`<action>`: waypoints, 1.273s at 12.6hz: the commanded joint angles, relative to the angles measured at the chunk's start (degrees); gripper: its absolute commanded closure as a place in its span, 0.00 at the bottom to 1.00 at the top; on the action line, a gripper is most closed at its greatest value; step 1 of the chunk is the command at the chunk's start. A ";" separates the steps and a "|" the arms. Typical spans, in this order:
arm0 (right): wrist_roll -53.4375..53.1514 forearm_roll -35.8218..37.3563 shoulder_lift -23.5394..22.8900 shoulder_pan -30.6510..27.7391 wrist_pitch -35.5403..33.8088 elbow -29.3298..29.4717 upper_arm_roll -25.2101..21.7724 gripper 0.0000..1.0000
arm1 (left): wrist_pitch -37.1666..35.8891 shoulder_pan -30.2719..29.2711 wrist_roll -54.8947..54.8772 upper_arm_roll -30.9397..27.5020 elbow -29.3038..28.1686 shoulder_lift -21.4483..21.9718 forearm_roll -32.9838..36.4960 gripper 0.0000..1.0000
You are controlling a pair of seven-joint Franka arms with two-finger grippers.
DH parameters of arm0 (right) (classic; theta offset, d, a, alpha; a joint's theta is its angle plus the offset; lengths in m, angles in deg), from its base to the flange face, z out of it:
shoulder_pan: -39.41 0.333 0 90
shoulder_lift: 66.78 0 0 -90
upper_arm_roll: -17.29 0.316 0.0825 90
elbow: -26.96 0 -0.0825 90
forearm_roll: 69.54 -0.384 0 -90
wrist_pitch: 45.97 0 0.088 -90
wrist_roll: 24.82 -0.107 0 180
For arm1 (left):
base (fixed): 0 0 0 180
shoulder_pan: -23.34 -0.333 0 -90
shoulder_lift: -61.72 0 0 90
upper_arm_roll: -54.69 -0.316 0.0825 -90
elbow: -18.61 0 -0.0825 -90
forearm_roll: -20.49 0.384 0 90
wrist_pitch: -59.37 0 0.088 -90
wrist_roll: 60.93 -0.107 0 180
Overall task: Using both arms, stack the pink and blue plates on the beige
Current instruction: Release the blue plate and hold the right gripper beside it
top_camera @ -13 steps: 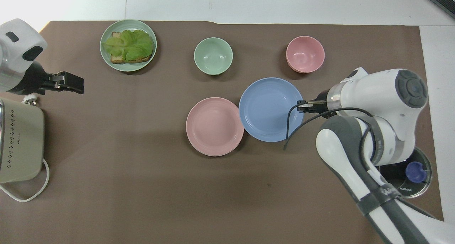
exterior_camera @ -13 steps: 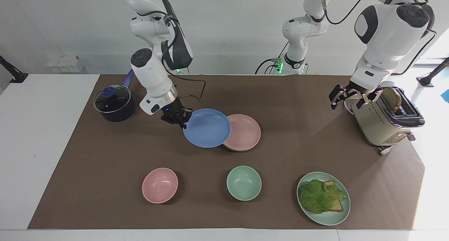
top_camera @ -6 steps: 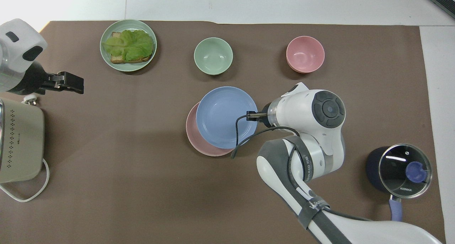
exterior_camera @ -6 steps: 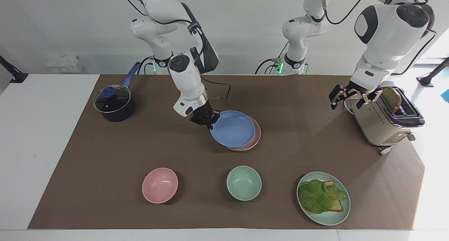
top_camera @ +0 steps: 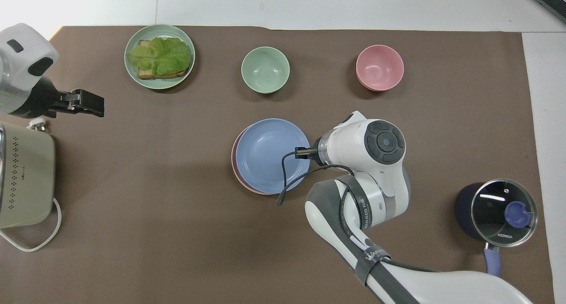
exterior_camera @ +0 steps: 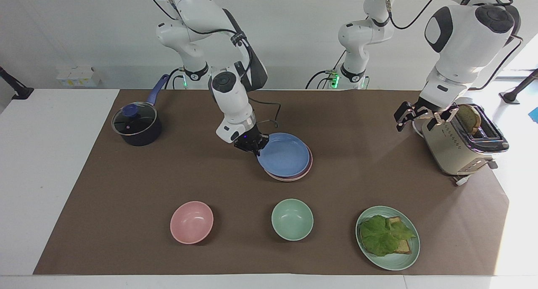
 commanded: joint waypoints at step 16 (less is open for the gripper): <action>0.15 7.57 4.71 -7.66 -7.67 8.05 -1.61 0.00 | -0.80 -0.58 -0.45 0.36 0.11 0.26 0.84 0.00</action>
